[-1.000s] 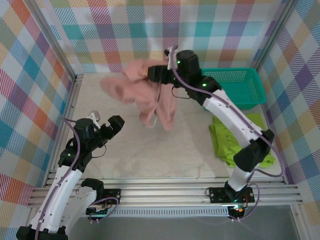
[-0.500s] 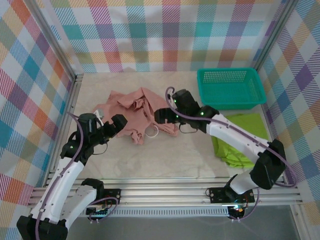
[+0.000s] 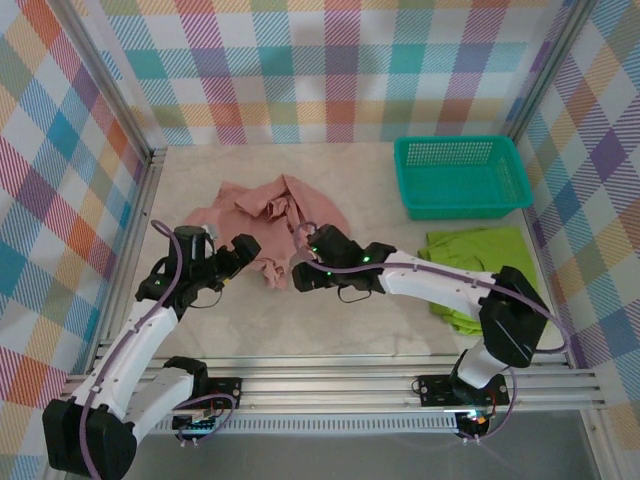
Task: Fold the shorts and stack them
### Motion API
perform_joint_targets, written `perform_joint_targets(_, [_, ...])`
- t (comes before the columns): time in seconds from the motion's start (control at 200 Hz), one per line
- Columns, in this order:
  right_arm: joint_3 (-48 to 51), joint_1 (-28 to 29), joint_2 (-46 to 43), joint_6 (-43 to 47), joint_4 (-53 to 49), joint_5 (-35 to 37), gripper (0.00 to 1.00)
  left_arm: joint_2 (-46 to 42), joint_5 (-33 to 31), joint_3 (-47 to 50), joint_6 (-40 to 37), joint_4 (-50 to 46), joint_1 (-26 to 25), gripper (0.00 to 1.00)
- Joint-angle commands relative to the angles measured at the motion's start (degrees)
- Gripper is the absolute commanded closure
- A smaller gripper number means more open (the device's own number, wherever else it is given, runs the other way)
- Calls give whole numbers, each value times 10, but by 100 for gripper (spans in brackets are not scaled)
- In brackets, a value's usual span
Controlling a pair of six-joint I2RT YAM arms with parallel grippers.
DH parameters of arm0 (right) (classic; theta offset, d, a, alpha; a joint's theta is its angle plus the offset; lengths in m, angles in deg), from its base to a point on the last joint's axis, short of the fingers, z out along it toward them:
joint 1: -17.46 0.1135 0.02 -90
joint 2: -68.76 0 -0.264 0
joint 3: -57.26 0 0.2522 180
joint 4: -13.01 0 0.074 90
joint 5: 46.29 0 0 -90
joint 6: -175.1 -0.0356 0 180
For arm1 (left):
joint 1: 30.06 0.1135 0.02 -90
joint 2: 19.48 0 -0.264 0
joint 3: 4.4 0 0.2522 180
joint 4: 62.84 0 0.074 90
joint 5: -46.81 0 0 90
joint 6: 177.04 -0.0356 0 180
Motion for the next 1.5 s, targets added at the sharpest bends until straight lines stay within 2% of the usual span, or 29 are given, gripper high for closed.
perform_joint_targets(0.0, [-5, -7, -3, -49, -16, 50, 21, 14, 20, 10, -3, 26, 6, 5])
perform_joint_targets(0.17, [94, -52, -87, -142, -15, 79, 22, 42, 35, 13, -13, 39, 3, 9])
perform_joint_targets(0.25, [148, -90, -116, -159, 26, 48, 22, 58, 38, 23, -5, 62, -8, 10])
perform_joint_targets(0.38, [174, -154, -103, -138, 56, -12, 24, 77, 21, 24, 0, 75, -39, 12])
perform_joint_targets(0.57, [151, -166, -55, -67, 101, -81, 26, 121, 8, 23, 4, 106, -68, 14])
perform_joint_targets(0.805, [88, -168, 45, -29, 111, -92, 28, 177, -2, 10, 3, 138, -79, 22])
perform_joint_targets(1.0, [34, -193, 107, 5, 101, -83, 36, 219, -6, -8, -7, 148, -80, 42])
perform_joint_targets(1.125, [6, -199, 133, 33, 91, -76, 51, 229, -9, -18, -13, 148, -81, 59])
perform_joint_targets(1.27, [-26, -208, 141, 52, 66, -71, 80, 211, -17, -35, -24, 122, -81, 82])
perform_joint_targets(1.37, [-59, -224, 125, 61, 36, -70, 95, 169, -32, -46, -36, 85, -80, 93])
perform_joint_targets(1.42, [-86, -236, 117, 67, 16, -73, 100, 139, -40, -53, -43, 50, -80, 96])
perform_joint_targets(1.495, [-137, -253, 117, 85, -19, -75, 100, 93, -52, -62, -52, 14, -80, 99])
